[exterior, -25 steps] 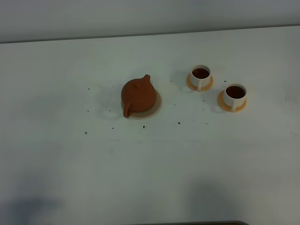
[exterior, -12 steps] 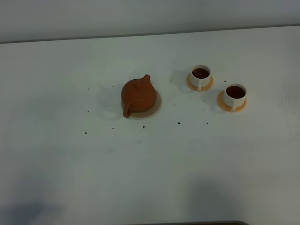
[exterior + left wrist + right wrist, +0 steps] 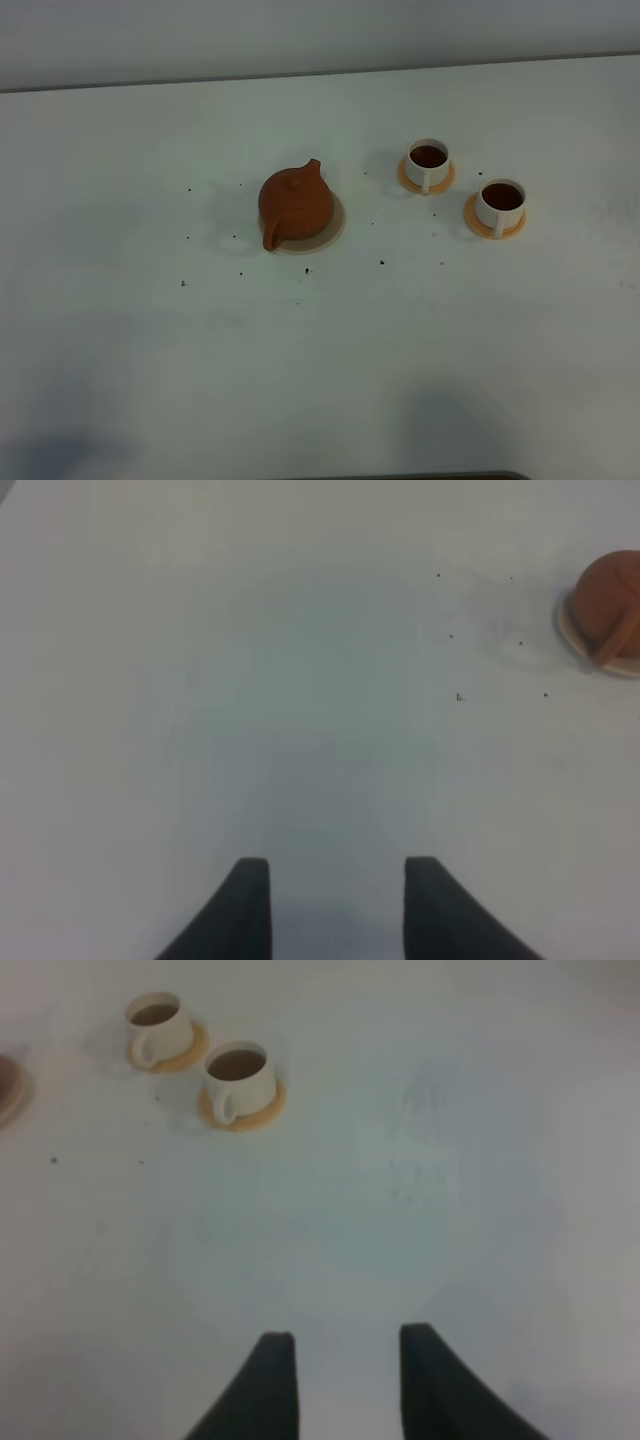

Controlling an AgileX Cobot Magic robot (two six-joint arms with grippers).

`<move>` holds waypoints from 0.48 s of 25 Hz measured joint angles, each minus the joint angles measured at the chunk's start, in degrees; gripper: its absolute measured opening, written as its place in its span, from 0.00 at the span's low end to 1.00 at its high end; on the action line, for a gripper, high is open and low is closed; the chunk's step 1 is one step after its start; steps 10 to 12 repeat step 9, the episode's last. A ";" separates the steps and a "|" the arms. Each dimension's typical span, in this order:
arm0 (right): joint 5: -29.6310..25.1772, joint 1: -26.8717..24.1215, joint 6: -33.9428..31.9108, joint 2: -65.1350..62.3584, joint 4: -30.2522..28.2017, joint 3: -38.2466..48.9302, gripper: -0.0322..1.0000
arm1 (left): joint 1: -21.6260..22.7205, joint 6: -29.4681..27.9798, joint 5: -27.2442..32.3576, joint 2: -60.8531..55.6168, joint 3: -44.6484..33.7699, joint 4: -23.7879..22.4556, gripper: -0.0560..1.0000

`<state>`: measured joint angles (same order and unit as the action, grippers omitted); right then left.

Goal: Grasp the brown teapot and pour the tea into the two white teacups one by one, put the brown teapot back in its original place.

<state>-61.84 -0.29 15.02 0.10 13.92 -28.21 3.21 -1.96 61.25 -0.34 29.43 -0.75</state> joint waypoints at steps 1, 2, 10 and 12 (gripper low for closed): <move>0.00 0.00 0.00 0.00 0.00 0.00 0.27 | 0.00 0.00 0.00 0.00 0.00 0.00 0.36; 0.00 0.00 0.00 0.00 0.00 0.00 0.27 | 0.00 0.00 0.00 0.00 0.00 0.00 0.36; 0.00 0.00 0.00 0.00 0.00 0.00 0.27 | 0.00 0.00 0.00 0.00 0.00 0.00 0.36; 0.00 0.00 0.00 0.00 0.00 0.00 0.27 | 0.00 0.00 0.00 0.00 0.00 0.00 0.36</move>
